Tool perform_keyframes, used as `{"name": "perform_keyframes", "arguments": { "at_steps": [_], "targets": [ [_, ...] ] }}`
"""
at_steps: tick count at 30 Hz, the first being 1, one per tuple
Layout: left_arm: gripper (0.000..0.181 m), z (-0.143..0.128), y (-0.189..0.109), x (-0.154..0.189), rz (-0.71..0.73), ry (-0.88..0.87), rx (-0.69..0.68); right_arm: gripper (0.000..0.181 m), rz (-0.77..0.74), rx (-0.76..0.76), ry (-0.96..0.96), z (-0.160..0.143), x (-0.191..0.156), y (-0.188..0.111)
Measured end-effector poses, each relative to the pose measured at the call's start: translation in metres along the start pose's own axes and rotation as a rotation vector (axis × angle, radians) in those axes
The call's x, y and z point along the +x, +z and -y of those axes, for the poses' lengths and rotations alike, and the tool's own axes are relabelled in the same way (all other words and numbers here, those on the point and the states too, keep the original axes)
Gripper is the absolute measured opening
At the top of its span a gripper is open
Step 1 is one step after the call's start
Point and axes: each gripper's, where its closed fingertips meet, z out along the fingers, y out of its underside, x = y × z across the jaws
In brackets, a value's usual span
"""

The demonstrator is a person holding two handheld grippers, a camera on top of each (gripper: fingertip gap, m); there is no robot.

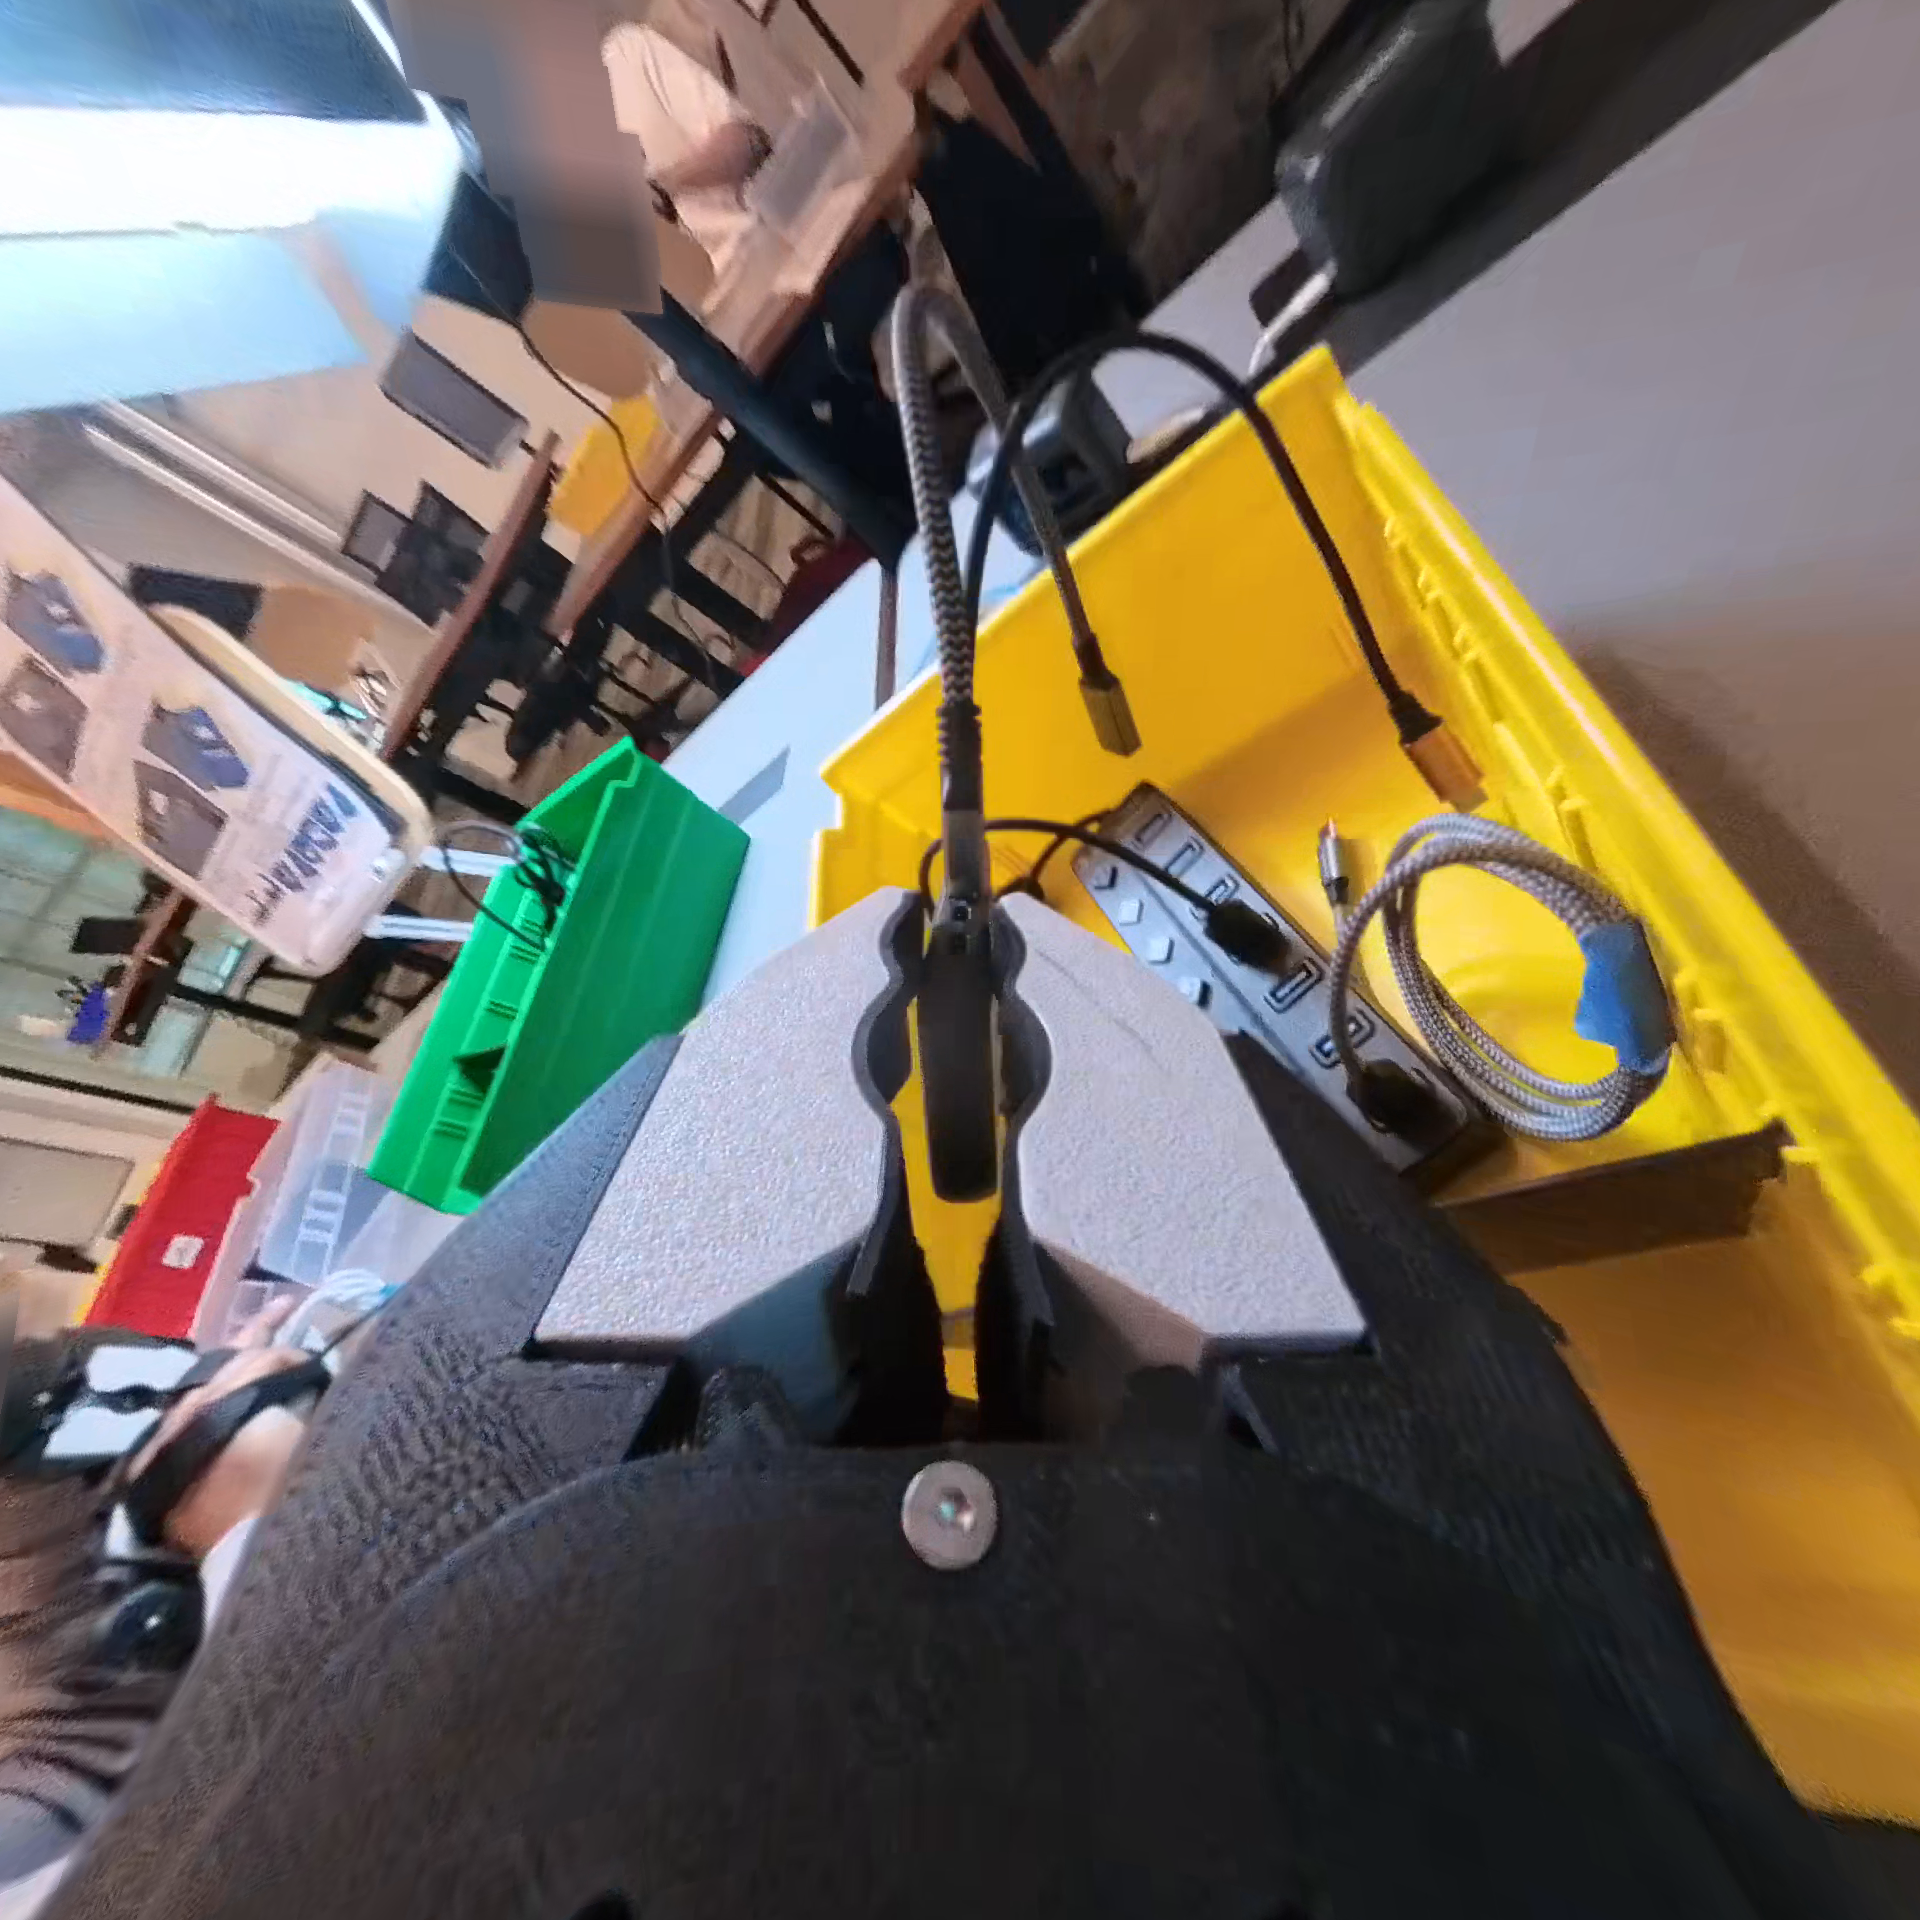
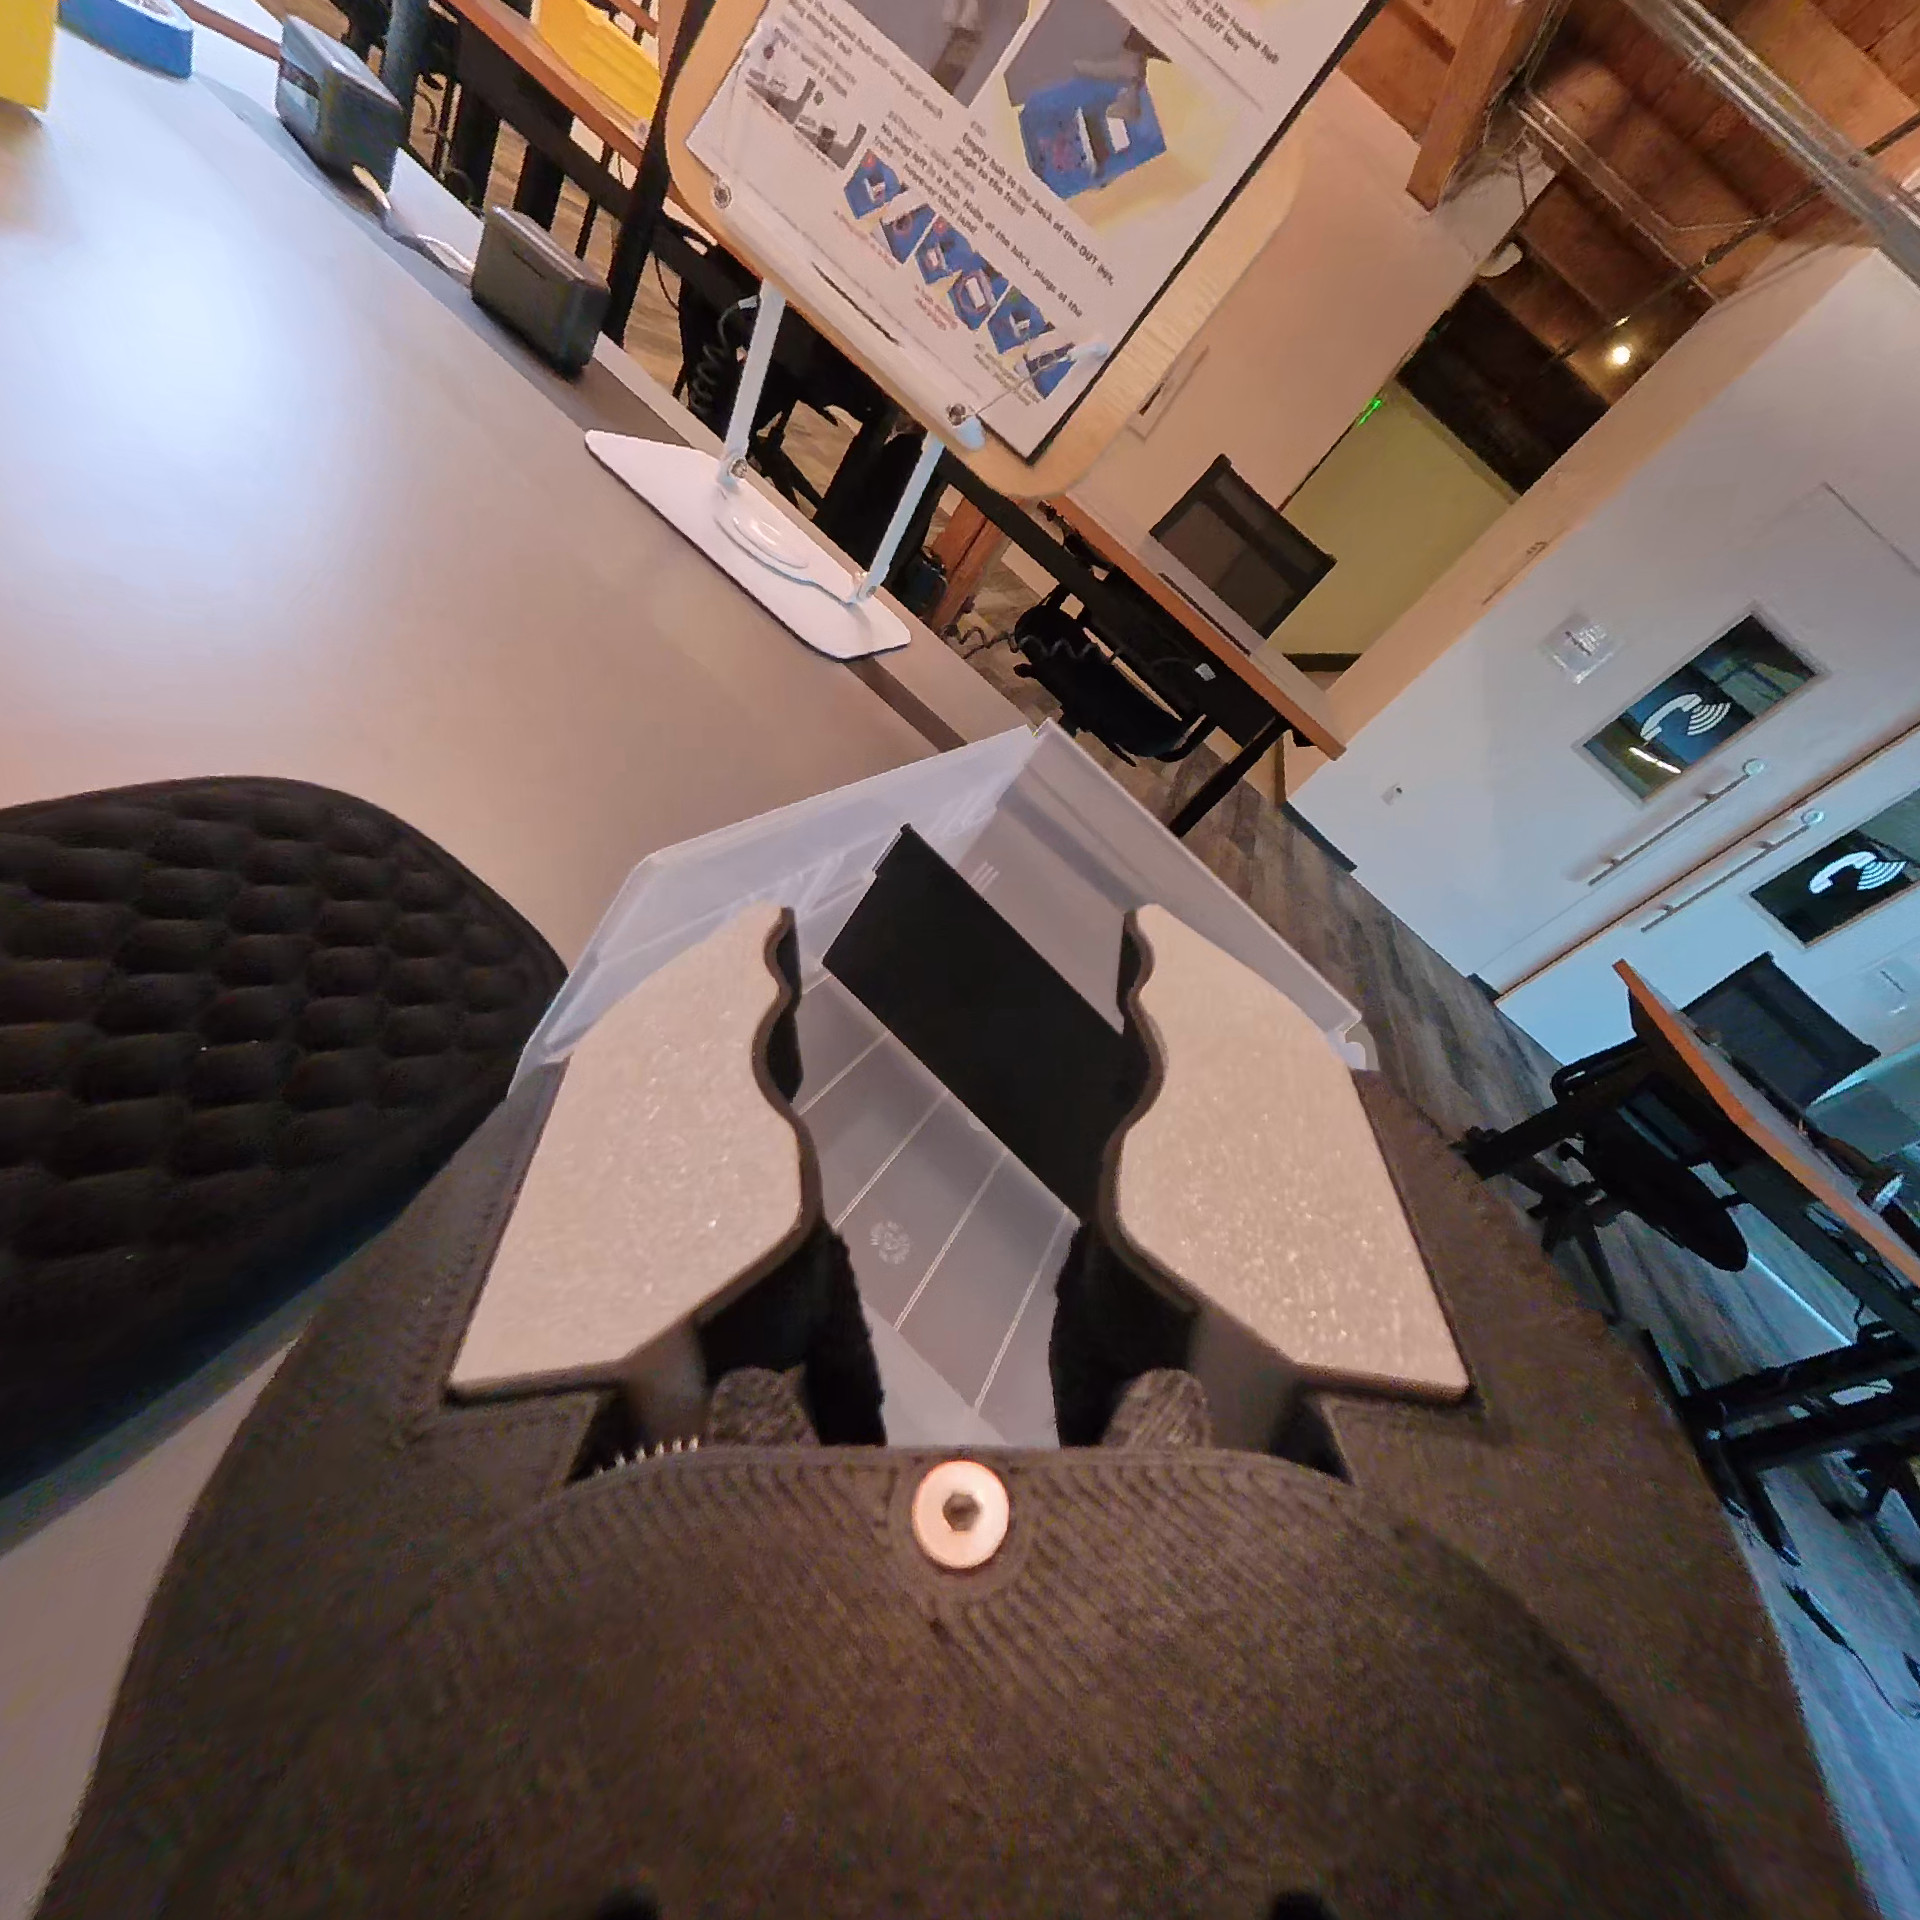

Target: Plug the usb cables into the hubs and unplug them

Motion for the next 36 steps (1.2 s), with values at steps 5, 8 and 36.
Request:
{"name": "perform_keyframes", "arguments": {
  "at_steps": [5, 8, 36],
  "targets": [
    [0.011, 0.038, -0.03, -0.01, 0.081, 0.067, 0.198, 0.057, -0.006, 0.025, -0.019, 0.011, -0.001, -0.001],
    [0.012, 0.057, -0.049, -0.014, 0.117, 0.114, 0.275, 0.057, 0.023, 0.018, -0.05, 0.015, -0.01, 0.005],
    [0.012, 0.194, -0.186, 0.162, 0.088, 0.9, 0.868, 0.049, 0.09, 0.663, -0.702, 0.216, -0.171, 0.06]
  ]
}}
